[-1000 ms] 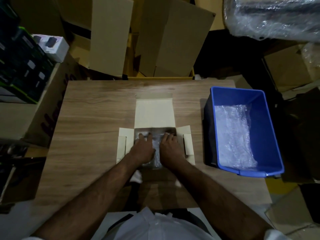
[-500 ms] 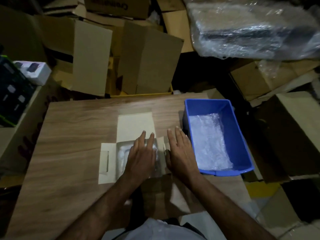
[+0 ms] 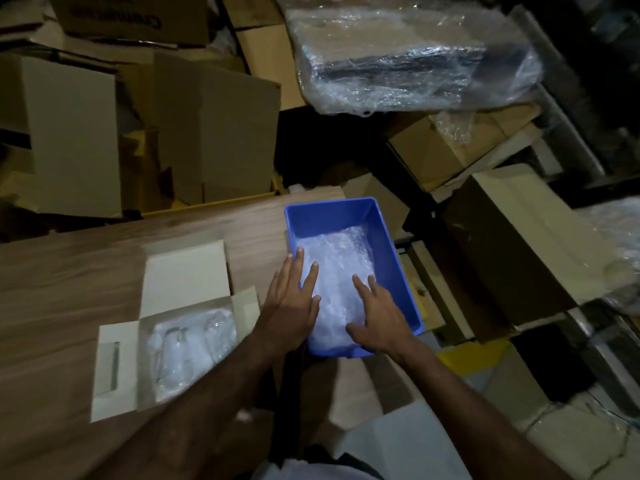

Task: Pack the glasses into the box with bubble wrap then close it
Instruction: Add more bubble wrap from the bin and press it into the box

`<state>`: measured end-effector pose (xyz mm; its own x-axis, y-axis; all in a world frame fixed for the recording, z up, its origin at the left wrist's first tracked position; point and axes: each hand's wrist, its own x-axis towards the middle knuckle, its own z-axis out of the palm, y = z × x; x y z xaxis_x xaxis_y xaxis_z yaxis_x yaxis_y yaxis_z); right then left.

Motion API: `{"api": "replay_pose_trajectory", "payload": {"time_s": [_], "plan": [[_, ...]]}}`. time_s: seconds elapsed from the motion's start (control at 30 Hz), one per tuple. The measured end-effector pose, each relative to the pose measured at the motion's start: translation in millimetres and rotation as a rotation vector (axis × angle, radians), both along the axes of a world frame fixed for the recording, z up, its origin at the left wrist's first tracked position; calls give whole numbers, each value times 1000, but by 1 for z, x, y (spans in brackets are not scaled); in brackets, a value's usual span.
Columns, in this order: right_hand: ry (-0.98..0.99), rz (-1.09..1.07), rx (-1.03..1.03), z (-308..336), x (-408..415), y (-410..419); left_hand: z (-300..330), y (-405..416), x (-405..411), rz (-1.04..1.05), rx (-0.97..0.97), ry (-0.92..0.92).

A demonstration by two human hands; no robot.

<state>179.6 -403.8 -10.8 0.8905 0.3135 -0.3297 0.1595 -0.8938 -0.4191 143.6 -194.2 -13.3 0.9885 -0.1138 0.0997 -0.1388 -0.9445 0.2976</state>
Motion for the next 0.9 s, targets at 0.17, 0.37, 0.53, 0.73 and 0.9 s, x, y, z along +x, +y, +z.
{"api": "replay_pose_trajectory", "payload": {"time_s": [0.17, 0.37, 0.53, 0.73, 0.9], "plan": [[70, 109, -121, -31, 23, 11, -17, -11, 15, 40, 80, 130], [-90, -25, 112, -22, 26, 13, -23, -7, 13, 34, -44, 107], [-300, -72, 278, 8, 12, 1, -21, -4, 13, 44, -96, 128], [-508, -28, 269, 41, 7, -2, -3, -32, 24, 19, -361, 1], [-566, 160, 332, 56, 10, -5, 39, -6, 10, 84, -740, -89]]}}
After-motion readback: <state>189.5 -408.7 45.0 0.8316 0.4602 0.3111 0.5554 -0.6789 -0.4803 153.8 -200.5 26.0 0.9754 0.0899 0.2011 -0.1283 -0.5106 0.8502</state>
